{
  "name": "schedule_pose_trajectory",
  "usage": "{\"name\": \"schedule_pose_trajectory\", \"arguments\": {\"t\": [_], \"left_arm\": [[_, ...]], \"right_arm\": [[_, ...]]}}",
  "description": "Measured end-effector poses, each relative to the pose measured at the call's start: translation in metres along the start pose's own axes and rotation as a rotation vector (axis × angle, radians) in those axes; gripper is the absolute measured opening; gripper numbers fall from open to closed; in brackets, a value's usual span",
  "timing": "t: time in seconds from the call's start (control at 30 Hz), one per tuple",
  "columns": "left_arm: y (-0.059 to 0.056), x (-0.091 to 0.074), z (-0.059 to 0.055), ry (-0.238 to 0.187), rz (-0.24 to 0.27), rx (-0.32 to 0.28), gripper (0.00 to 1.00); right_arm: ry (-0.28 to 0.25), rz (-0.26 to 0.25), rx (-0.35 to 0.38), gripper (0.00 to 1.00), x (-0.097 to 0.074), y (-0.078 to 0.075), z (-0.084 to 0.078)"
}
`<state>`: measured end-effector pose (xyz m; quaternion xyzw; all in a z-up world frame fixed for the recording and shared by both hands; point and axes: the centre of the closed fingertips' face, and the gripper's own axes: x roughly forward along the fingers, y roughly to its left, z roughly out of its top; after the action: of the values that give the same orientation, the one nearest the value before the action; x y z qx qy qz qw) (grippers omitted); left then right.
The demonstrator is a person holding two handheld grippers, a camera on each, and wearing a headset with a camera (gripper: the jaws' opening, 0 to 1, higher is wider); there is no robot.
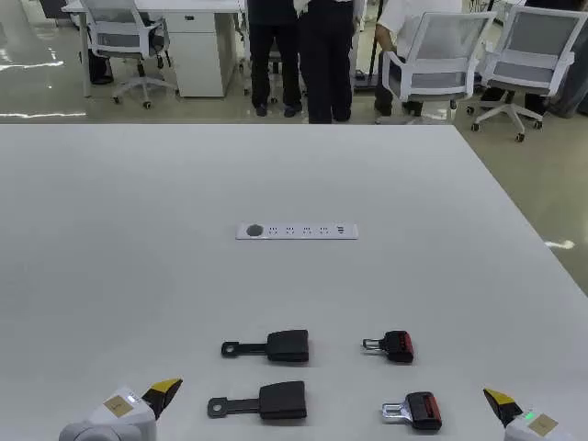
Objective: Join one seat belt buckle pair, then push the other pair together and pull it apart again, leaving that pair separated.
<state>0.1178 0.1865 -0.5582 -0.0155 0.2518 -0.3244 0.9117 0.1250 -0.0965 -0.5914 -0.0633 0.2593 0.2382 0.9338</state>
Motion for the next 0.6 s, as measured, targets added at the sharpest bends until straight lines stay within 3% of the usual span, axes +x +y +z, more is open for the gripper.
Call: {"name": "schedule_pose_trajectory", "arguments": {"t": [0.13,0.6], "left_arm": [[-0.0029,-0.0003,0.0014,0.000,0.000,0.000,1.00],[0.0034,-0.0003,0.0003,-0.002,0.006,0.000,1.00]], "right_arm": [[0.000,-0.001,0.002,0.96,-0.0012,0.0006,0.0015],[0.001,-0.004,0.003,0.96,-0.0003,-0.0004,0.0010]]}}
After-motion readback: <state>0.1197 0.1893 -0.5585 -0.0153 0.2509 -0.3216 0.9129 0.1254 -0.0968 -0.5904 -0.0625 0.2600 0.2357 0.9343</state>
